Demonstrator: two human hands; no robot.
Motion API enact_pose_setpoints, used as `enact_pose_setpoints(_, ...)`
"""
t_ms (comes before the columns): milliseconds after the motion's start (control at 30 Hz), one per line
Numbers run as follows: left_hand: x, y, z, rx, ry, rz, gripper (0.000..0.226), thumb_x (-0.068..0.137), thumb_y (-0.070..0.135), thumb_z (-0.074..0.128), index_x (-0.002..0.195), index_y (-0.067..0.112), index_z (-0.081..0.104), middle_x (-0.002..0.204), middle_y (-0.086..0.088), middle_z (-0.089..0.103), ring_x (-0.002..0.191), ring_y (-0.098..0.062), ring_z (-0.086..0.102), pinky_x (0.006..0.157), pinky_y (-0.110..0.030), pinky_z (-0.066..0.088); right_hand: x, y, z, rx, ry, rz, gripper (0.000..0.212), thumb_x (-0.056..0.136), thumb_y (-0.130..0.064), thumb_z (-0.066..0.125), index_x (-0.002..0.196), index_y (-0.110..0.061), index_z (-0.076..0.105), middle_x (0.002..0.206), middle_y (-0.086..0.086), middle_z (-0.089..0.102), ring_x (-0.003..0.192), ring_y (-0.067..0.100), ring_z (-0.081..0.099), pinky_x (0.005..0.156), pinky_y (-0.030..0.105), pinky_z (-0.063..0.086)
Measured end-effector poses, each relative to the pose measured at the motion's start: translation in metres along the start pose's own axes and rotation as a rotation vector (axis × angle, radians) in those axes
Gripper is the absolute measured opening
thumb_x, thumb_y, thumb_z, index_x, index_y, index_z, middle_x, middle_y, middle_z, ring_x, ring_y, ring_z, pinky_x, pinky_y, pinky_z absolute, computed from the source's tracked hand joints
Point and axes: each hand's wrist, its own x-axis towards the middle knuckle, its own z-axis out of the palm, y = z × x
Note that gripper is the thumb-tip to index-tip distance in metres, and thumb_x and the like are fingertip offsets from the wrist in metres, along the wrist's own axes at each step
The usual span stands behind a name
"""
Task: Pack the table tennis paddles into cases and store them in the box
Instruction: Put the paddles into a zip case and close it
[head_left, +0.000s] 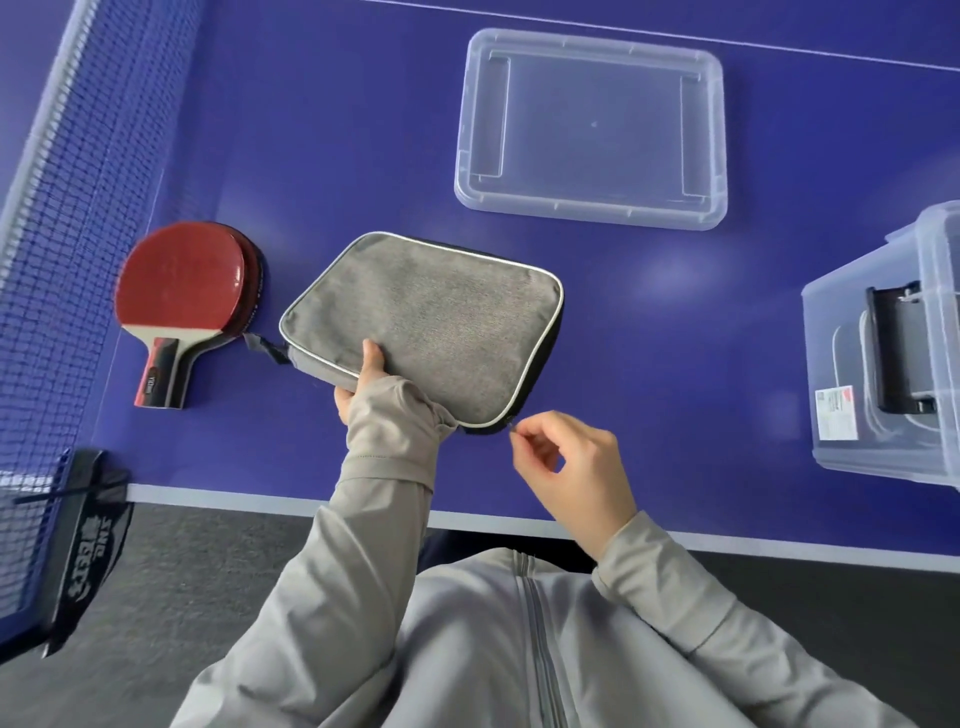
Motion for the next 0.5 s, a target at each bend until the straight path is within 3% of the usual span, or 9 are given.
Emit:
enact_pose_setpoints(67, -0.005, -0.002, 0.0, 0.047, -0.026, -0.028, 0.03, 0.087, 0.037, 0.064, 0.104, 0.022, 0.045, 0.101, -0.001, 0.055, 0.086, -0.021, 0.057, 0.076, -0.042, 0.055, -0.004, -0.005, 0.006, 0.041, -0.022, 0.002, 0.006, 0.078, -0.002, 0.065, 0.072, -0.001, 0.066, 0.061, 0.003, 0.062, 0.05, 0.011, 0.05, 0.05, 0.029, 0.047)
enact_pose_setpoints(133, -0.006, -0.006, -0.001, 0.114, -0.137, -0.064, 0.031, 0.091, 0.043, 0.055, 0.108, 0.02, 0.042, 0.102, -0.001, 0.052, 0.079, -0.019, 0.055, 0.06, -0.031, 0.05, -0.007, -0.009, 0.013, 0.086, -0.004, 0.033, 0.007, 0.078, -0.002, 0.065, 0.072, -0.001, 0.066, 0.06, 0.004, 0.062, 0.05, 0.01, 0.05, 0.05, 0.03, 0.046)
enact_pose_setpoints(267, -0.003, -0.007, 0.0, 0.142, -0.202, -0.081, 0.033, 0.093, 0.047, 0.049, 0.107, 0.018, 0.042, 0.102, -0.002, 0.051, 0.093, -0.023, 0.052, 0.074, -0.031, 0.048, -0.006, -0.015, 0.023, 0.114, 0.096, 0.074, 0.009, 0.079, -0.004, 0.066, 0.07, 0.001, 0.067, 0.058, 0.005, 0.063, 0.049, 0.011, 0.051, 0.051, 0.028, 0.046)
enact_pose_setpoints(333, -0.004, -0.003, 0.004, 0.147, -0.179, -0.082, 0.031, 0.091, 0.048, 0.051, 0.101, 0.02, 0.044, 0.095, 0.002, 0.051, 0.091, -0.021, 0.051, 0.063, -0.027, 0.047, -0.004, -0.017, 0.023, 0.142, 0.078, 0.079, 0.01, 0.08, -0.007, 0.067, 0.073, 0.0, 0.067, 0.06, 0.006, 0.065, 0.05, 0.015, 0.056, 0.053, 0.029, 0.048)
enact_pose_setpoints(433, -0.002, 0.002, 0.004, 0.139, -0.065, 0.022, 0.026, 0.084, 0.045, 0.063, 0.094, 0.025, 0.049, 0.082, 0.009, 0.053, 0.069, -0.012, 0.054, 0.038, -0.022, 0.043, 0.001, -0.011, 0.011, 0.265, 0.035, 0.239, 0.018, 0.085, -0.028, 0.064, 0.076, -0.013, 0.067, 0.065, 0.002, 0.066, 0.055, 0.016, 0.061, 0.057, 0.027, 0.05)
enact_pose_setpoints(500, 0.005, 0.006, -0.001, 0.183, -0.129, 0.137, 0.02, 0.082, 0.042, 0.067, 0.089, 0.028, 0.054, 0.081, 0.011, 0.057, 0.071, -0.011, 0.057, 0.047, -0.024, 0.044, 0.01, 0.001, -0.005, 0.447, 0.132, 0.444, 0.014, 0.091, -0.028, 0.058, 0.08, -0.02, 0.063, 0.069, 0.0, 0.066, 0.059, 0.011, 0.062, 0.059, 0.024, 0.05)
